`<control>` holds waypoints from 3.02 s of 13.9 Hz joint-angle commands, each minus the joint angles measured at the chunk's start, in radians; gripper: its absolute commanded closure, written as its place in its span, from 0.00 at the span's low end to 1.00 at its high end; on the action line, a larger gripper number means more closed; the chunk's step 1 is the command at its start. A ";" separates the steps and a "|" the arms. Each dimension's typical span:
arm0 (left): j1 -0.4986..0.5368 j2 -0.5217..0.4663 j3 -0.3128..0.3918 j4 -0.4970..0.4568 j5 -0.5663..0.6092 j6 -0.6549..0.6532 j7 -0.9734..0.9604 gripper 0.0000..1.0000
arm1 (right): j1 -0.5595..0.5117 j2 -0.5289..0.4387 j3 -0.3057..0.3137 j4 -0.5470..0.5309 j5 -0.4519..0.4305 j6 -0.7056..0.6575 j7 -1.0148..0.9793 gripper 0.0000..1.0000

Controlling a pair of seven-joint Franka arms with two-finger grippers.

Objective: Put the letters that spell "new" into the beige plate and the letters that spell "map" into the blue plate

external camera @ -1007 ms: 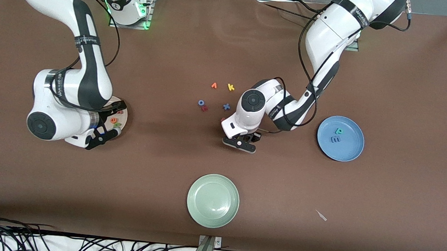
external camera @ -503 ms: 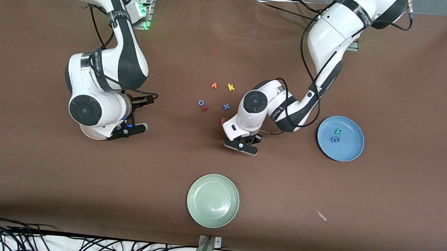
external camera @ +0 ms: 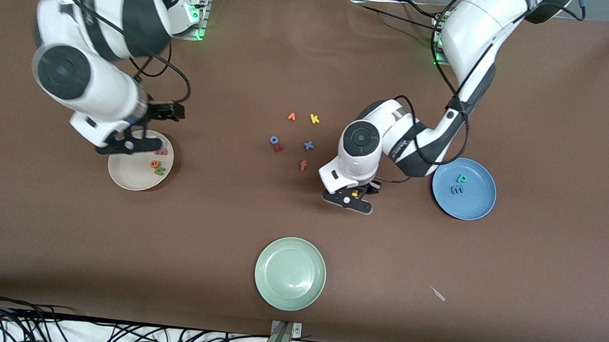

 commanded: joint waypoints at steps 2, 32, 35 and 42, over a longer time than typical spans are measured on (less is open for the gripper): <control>0.085 -0.085 -0.010 -0.080 0.016 -0.059 0.211 0.95 | -0.166 -0.107 0.081 -0.059 -0.049 -0.039 -0.170 0.00; 0.512 -0.334 -0.070 -0.574 0.265 0.121 0.901 0.00 | -0.221 -0.135 -0.007 -0.005 0.002 -0.004 -0.172 0.00; 0.509 -0.363 -0.110 -0.499 0.064 0.003 0.893 0.00 | -0.221 -0.135 -0.007 -0.005 0.002 -0.006 -0.172 0.00; 0.500 -0.375 -0.245 -0.131 -0.128 -0.495 0.727 0.00 | -0.224 -0.131 -0.016 -0.005 0.005 -0.015 -0.171 0.00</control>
